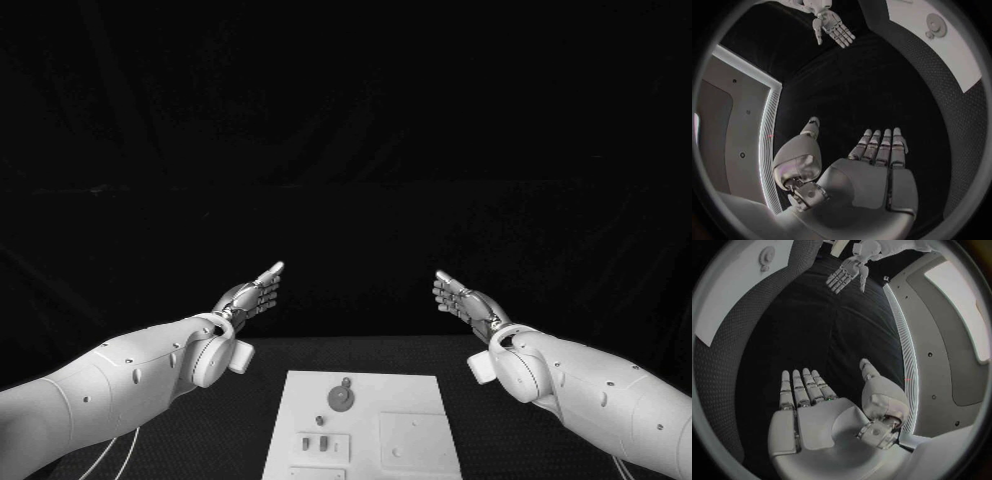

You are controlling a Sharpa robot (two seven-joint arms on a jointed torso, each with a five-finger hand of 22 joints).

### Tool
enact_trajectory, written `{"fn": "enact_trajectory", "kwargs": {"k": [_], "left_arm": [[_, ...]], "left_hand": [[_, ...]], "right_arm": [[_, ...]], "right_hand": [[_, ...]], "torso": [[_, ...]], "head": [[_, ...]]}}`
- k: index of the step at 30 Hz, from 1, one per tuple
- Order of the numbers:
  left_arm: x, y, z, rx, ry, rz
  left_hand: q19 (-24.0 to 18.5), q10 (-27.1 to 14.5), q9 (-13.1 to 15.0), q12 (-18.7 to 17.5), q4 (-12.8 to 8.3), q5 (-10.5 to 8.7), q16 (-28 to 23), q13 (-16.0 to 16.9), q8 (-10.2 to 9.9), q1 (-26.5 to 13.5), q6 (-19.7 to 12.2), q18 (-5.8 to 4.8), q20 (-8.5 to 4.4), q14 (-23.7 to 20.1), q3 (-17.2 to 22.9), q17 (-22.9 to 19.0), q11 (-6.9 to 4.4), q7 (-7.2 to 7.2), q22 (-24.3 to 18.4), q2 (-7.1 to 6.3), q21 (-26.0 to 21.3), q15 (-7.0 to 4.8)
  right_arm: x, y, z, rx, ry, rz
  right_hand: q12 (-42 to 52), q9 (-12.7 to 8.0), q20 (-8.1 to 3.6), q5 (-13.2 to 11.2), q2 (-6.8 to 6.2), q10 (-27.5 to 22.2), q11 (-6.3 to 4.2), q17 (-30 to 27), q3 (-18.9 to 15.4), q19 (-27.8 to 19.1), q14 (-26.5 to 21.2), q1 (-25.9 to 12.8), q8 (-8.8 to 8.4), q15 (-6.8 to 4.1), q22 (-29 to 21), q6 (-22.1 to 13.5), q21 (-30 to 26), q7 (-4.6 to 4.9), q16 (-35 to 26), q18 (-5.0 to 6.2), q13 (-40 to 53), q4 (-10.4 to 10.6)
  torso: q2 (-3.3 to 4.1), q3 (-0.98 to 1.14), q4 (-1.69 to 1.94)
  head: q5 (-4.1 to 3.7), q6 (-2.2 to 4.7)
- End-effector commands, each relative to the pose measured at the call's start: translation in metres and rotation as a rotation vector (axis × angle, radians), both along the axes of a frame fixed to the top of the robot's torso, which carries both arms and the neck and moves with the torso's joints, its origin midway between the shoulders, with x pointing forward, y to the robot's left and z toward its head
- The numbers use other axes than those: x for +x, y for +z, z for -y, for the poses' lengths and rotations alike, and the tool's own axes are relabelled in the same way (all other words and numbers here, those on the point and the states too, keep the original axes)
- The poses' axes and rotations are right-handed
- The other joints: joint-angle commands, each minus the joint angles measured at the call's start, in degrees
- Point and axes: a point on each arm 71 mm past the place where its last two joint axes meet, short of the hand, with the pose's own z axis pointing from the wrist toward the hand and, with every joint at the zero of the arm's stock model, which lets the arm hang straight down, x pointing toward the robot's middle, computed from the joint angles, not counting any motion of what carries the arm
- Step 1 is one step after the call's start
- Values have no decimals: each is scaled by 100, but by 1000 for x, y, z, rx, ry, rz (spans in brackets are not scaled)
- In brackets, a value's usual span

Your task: Assemble the parts on the task board

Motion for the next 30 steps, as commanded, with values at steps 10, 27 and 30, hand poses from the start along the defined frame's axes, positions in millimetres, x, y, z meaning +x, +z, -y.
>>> {"fn": "enact_trajectory", "kwargs": {"k": [10,27,30], "left_arm": [[-45,-14,45,-141,76,53],[-117,-11,88,-266,182,66],[-118,-11,88,-267,183,66]], "left_hand": [[-1421,-1521,-1064,-151,229,-115,-168,-250,-491,-2071,-1256,-88,-262,-1361,-928,-1492,-266,-249,-1364,346,-154,-401],[-1421,-1521,-1064,-151,229,-115,-168,-250,-491,-2071,-1256,-88,-262,-1361,-928,-1492,-266,-249,-1364,346,-154,-401],[-1421,-1521,-1064,-151,229,-115,-168,-250,-491,-2071,-1256,-88,-262,-1361,-928,-1492,-266,-249,-1364,346,-154,-401]], "right_arm": [[-37,2,-28,130,-89,43],[-114,11,-62,262,-225,2],[-118,12,-63,265,-231,-2]], "right_hand": [[-379,-1361,-497,-802,20,-1817,-397,-1073,-1076,-804,-1363,-1808,-273,-434,-3635,-1513,-692,-414,-691,-295,-348,476],[-379,-1361,-497,-802,20,-1817,-397,-1073,-1076,-804,-1363,-1808,-273,-434,-3635,-1513,-692,-414,-691,-295,-348,476],[-379,-1361,-497,-802,20,-1817,-397,-1073,-1076,-804,-1363,-1808,-273,-434,-3635,-1513,-692,-414,-691,-295,-348,476]], "torso": [[-139,-20,53],[-170,-24,64],[-170,-24,64]], "head": [[-149,-707],[-183,-867],[-183,-867]]}}
